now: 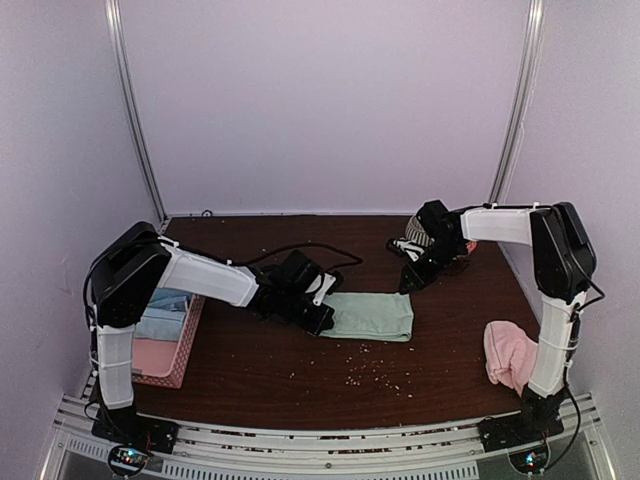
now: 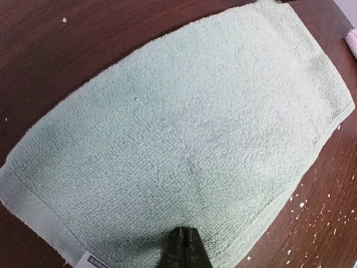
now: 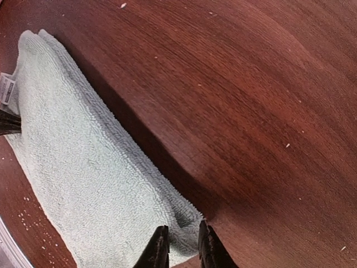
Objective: Roll the towels
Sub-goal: Adjust the towel at the center of the board.
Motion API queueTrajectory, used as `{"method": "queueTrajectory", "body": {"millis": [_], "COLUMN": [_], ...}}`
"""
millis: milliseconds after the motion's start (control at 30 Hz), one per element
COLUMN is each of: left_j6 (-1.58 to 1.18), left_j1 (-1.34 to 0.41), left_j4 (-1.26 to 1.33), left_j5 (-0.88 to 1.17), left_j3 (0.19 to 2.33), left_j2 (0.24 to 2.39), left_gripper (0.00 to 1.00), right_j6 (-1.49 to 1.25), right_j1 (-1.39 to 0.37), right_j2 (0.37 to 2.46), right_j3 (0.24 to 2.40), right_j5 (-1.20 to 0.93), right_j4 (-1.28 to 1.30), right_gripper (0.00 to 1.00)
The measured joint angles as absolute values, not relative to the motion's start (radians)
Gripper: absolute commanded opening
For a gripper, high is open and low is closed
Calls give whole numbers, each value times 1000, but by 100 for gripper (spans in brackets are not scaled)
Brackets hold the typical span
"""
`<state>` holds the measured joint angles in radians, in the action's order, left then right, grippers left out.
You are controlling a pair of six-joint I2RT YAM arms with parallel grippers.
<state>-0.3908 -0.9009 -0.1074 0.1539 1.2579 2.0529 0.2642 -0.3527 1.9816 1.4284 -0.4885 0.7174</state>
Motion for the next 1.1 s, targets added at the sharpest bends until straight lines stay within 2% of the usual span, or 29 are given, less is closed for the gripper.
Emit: {"method": "queueTrajectory", "body": {"millis": [300,433,633,867,1100], "left_j6": [-335,-288,-218,-207,-199], "left_j1": [-826,-763,-721,-834,-999], "left_j4": [-163,-224,-292,-233,-199], "left_j5": [106,88,96,297,451], "left_j3": [1330,1450,1591,1538,1570], "left_j2": [2085,2147,2180,2079,2136], "left_gripper": [0,0,0,0,0], "right_j6": [261,282,310,309,307], "right_j1": [-350,-354,-345,-207,-143], "right_j2": [1971,1921,1860,1767,1797], "right_j3": [1312,1253,1238,1237,1229], "right_j5": [-427,-476,-544,-630,-682], "right_j4": [677,738,849,795,739], "right_gripper": [17,18,25,26,23]}}
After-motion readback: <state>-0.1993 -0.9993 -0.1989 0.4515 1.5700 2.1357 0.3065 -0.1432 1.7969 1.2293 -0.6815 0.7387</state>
